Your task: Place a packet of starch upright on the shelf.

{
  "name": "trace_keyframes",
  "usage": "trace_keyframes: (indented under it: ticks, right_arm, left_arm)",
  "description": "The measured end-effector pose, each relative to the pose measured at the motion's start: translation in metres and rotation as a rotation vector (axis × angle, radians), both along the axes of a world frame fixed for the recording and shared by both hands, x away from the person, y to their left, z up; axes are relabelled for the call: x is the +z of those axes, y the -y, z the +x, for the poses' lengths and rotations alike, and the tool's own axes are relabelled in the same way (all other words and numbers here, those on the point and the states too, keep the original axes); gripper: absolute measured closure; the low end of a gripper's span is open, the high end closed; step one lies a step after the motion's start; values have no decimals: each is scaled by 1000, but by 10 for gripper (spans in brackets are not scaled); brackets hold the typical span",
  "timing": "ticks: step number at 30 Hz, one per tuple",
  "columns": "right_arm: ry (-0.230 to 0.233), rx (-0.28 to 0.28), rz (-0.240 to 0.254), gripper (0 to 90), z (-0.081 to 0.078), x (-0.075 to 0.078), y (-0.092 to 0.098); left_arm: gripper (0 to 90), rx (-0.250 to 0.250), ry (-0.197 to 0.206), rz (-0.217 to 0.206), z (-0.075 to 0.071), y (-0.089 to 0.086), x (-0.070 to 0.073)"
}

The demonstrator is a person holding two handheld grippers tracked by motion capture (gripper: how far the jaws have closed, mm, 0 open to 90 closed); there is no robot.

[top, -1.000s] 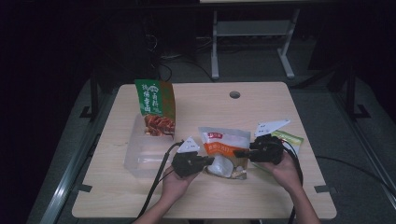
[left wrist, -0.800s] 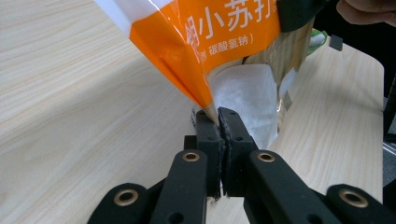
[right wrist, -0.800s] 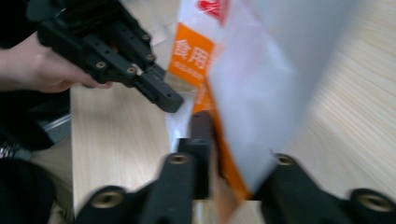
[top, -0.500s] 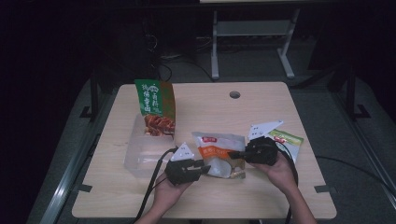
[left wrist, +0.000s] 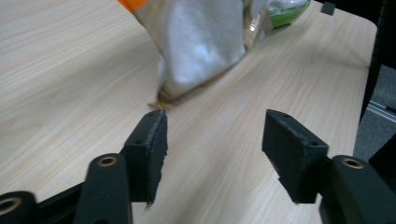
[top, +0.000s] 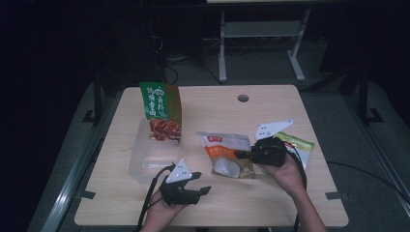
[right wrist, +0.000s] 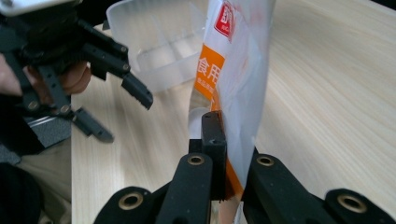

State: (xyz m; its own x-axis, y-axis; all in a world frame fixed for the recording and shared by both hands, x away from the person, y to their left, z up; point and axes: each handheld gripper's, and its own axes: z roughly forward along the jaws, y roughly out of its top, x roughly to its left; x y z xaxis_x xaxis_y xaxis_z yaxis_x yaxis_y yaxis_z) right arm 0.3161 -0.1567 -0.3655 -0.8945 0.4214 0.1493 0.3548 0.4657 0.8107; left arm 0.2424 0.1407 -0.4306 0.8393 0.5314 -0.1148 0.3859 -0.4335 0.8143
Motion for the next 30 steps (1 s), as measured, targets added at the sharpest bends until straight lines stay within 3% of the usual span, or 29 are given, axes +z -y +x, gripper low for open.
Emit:
trace_keyframes:
  ticks: [4,16,25,30]
  right_arm:
    - [-10,-15,-9,898,5,4,-4]
    - [0,-13,11,898,22,28,-19]
    - [11,17,38,898,37,53,-48]
    - [35,58,34,897,45,65,-73]
  left_arm:
    - [366,-20,8,31,-3,-1,-2]
    - [351,-71,1,29,-10,5,-8]
    - [351,-104,-6,42,-10,7,-11]
    - [352,-98,-21,23,-10,6,-11]
